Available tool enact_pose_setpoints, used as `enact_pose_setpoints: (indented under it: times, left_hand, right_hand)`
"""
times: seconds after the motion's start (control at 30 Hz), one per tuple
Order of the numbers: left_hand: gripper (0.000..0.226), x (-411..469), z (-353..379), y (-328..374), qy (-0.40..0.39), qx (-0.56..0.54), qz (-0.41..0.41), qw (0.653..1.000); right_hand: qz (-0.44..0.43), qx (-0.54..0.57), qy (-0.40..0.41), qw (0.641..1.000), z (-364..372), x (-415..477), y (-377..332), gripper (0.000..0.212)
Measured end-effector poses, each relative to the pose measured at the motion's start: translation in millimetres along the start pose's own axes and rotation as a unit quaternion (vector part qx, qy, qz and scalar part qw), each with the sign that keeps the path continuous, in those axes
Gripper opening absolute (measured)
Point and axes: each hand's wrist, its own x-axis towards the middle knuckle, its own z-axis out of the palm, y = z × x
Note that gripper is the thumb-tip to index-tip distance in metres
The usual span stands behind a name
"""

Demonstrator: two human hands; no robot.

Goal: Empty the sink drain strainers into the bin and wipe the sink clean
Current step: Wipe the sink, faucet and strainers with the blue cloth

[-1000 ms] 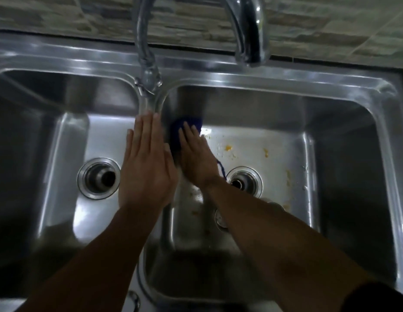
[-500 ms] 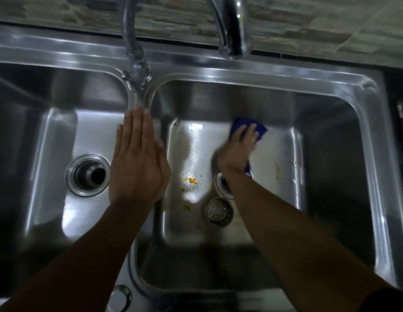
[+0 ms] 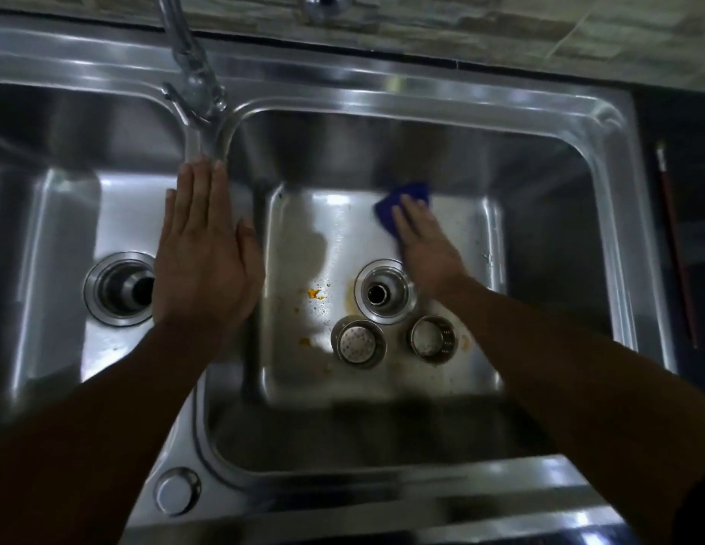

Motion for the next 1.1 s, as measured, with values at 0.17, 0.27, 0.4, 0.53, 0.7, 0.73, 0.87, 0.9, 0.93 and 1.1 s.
enact_pose_setpoints:
  times: [0.17, 0.27, 0.4, 0.53, 0.7, 0.73, 0.87, 0.9, 0.93, 1.1]
  left_hand:
    - [0.066, -0.3, 1.1, 0.2, 0.002, 0.019, 0.003, 1.000]
    - [0.067, -0.7, 1.7, 1.3, 0.005, 0.028, 0.004, 1.000]
    - [0.070, -0.7, 6.9, -1.8, 0.006, 0.043, 0.016, 0.999]
    - [0.068, -1.0, 13.3, -9.2, 0.026, 0.057, 0.044, 0.997]
    - [0.066, 0.1, 17.9, -13.6, 0.044, 0.046, 0.043, 0.997]
    - [0.067, 0.0, 17.7, -13.1, 0.044, 0.049, 0.043, 0.997]
    - [0.070, 1.1, 12.0, -9.1, 0.024, 0.057, 0.039, 0.997]
    - [0.070, 0.5, 10.0, -6.6, 0.019, 0.057, 0.034, 0.998]
    - [0.071, -0.6, 8.3, -4.2, 0.016, 0.058, 0.030, 0.998]
    - [0.066, -9.4, 1.5, 0.9, 0.003, 0.063, 0.083, 0.995]
  right_hand:
    - [0.191, -0.042, -0.036, 0.980, -8.4, -42.1, 60.5, 0.077]
    - [0.274, 0.050, 0.004, 0.960, -17.5, -23.1, 12.5, 0.077]
    - [0.245, 0.103, 0.023, 0.964, -20.1, 9.8, -55.9, 0.076]
    - [0.023, 0.093, 0.000, 0.995, -11.2, 22.6, -111.4, 0.078]
    - [-0.199, 0.090, -0.036, 0.975, -16.7, 36.1, -80.3, 0.080]
    - [-0.203, 0.093, -0.031, 0.974, -18.3, 32.3, -62.0, 0.076]
    - [-0.108, 0.084, 0.010, 0.991, -22.7, 1.0, 3.8, 0.056]
    - [-0.063, 0.086, 0.009, 0.994, -22.1, -11.0, 14.9, 0.057]
    - [-0.014, 0.085, -0.002, 0.996, -21.5, -23.6, 25.0, 0.061]
    - [0.095, 0.014, -0.119, 0.988, -23.3, -92.4, 59.6, 0.082]
